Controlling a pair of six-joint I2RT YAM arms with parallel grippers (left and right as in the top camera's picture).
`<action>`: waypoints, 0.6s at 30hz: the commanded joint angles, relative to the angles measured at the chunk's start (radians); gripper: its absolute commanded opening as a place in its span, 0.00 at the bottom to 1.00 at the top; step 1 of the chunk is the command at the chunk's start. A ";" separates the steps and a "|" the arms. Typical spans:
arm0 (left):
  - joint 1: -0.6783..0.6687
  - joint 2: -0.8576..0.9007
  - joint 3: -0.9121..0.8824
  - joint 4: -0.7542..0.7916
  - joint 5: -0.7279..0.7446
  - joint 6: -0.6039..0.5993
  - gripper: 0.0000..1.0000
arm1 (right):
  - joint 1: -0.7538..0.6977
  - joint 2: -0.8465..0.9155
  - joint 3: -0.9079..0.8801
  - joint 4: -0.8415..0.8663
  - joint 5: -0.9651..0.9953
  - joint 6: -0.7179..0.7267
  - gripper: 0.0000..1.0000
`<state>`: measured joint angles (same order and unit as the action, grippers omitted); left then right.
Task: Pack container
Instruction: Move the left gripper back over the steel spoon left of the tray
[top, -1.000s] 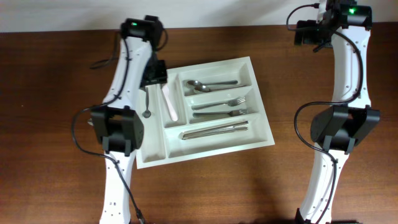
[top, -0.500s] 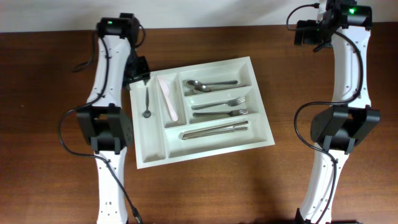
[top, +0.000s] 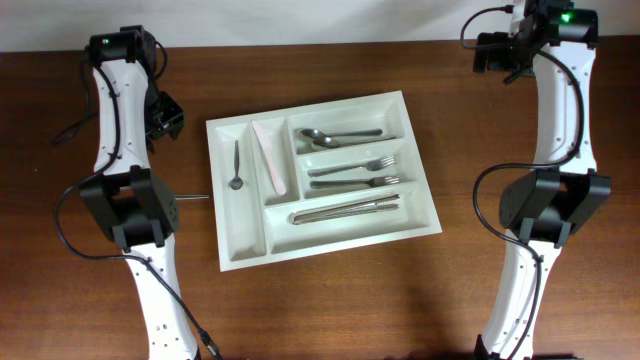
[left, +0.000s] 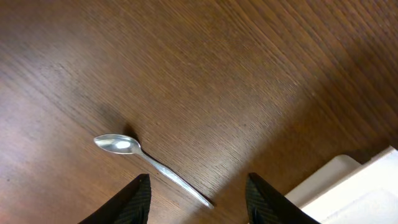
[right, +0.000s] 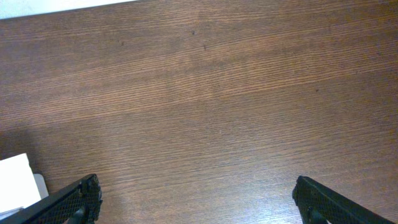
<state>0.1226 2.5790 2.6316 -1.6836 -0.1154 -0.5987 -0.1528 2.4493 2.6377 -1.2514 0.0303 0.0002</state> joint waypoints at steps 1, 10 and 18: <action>-0.007 -0.005 0.018 -0.004 -0.066 -0.055 0.51 | 0.002 -0.006 0.014 0.002 0.016 0.009 0.99; 0.042 -0.006 0.017 0.047 -0.092 -0.228 0.51 | 0.002 -0.006 0.014 0.002 0.016 0.009 0.99; 0.087 -0.006 0.017 0.046 -0.091 -0.253 0.50 | 0.002 -0.006 0.014 0.002 0.016 0.009 0.99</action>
<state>0.1986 2.5790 2.6316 -1.6249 -0.1864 -0.8154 -0.1528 2.4493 2.6377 -1.2514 0.0303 0.0010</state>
